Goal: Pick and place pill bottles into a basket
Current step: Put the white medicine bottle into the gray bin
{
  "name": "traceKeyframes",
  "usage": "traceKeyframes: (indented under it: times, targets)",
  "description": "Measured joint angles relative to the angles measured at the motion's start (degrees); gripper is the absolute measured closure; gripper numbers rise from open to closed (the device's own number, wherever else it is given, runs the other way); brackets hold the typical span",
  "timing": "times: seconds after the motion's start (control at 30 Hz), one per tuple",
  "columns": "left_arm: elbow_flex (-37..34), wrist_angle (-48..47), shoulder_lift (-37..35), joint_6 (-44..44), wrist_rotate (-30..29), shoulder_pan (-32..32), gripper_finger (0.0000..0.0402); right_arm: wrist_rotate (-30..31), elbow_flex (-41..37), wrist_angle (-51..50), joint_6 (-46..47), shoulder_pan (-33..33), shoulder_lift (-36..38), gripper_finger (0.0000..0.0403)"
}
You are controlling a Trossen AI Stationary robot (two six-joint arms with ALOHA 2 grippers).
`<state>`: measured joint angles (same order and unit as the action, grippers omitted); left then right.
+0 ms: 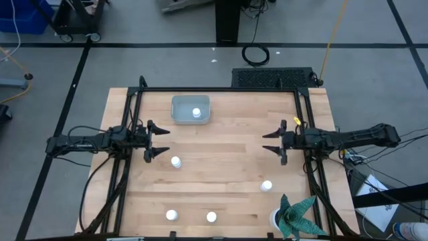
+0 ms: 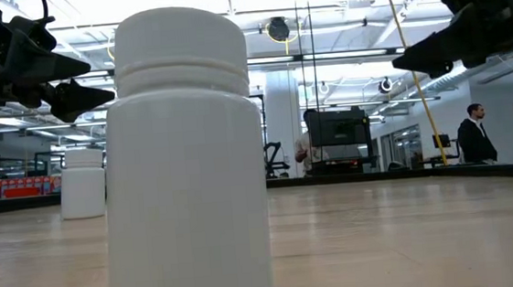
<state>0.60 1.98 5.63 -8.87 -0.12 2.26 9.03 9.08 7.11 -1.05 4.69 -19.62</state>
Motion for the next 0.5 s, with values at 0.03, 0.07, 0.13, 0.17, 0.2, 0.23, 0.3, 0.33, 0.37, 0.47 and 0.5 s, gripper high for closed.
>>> traceKeyframes:
  times: [0.03, 0.07, 0.13, 0.17, 0.2, 0.23, 0.3, 0.33, 0.37, 0.47, 0.5]
  targets:
    - [0.0, 0.0, -0.02, -0.61, 0.04, 0.02, 0.0025, 0.11, -0.79, -0.07, -0.03, 0.1, 1.54, 0.0211]
    - [0.0, -0.02, -0.02, -0.87, 0.0, 0.01, 0.0025, 0.33, -1.4, -0.48, -0.01, 0.11, 3.0, 0.0211]
    - [0.0, -0.02, 0.0, -0.94, 0.01, 0.01, 0.0025, 1.4, -1.94, -2.23, 0.42, 0.11, 6.0, 0.0211]
    - [0.0, -0.02, -0.01, -1.29, 0.02, 0.0, 0.0025, 1.49, -1.99, -3.8, 0.55, 0.09, 7.42, 0.0211]
    - [0.0, -0.02, -0.01, -1.96, 0.02, 0.01, 0.0025, 1.53, -2.03, -5.28, 0.73, 0.09, 8.89, 0.0211]
    - [0.0, -0.02, 0.0, -2.62, 0.01, 0.01, 0.0025, 1.5, -2.03, -6.41, 0.8, 0.09, 10.03, 0.0211]
    - [0.0, -0.02, 0.0, -4.16, 0.02, 0.0, 0.0025, 1.45, -2.03, -8.35, 0.73, 0.09, 12.05, 0.0211]
    - [0.0, -0.02, -0.01, -5.06, 0.02, 0.01, 0.0025, 1.53, -2.03, -9.61, 0.67, 0.09, 13.09, 0.0211]
    - [0.0, -0.01, -0.02, -5.67, 0.01, 0.02, 0.0025, 1.77, -2.03, -11.14, 0.44, 0.09, 14.09, 0.0211]
    - [0.01, 1.56, -0.02, -6.08, 0.01, 0.01, 0.0025, 2.98, -2.0, -13.87, 0.08, 0.09, 16.69, 0.0211]
    - [0.02, 2.08, -0.02, -6.69, 0.02, 0.0, 0.0025, 2.97, -2.07, -13.89, -0.28, 0.09, 17.47, 0.0211]
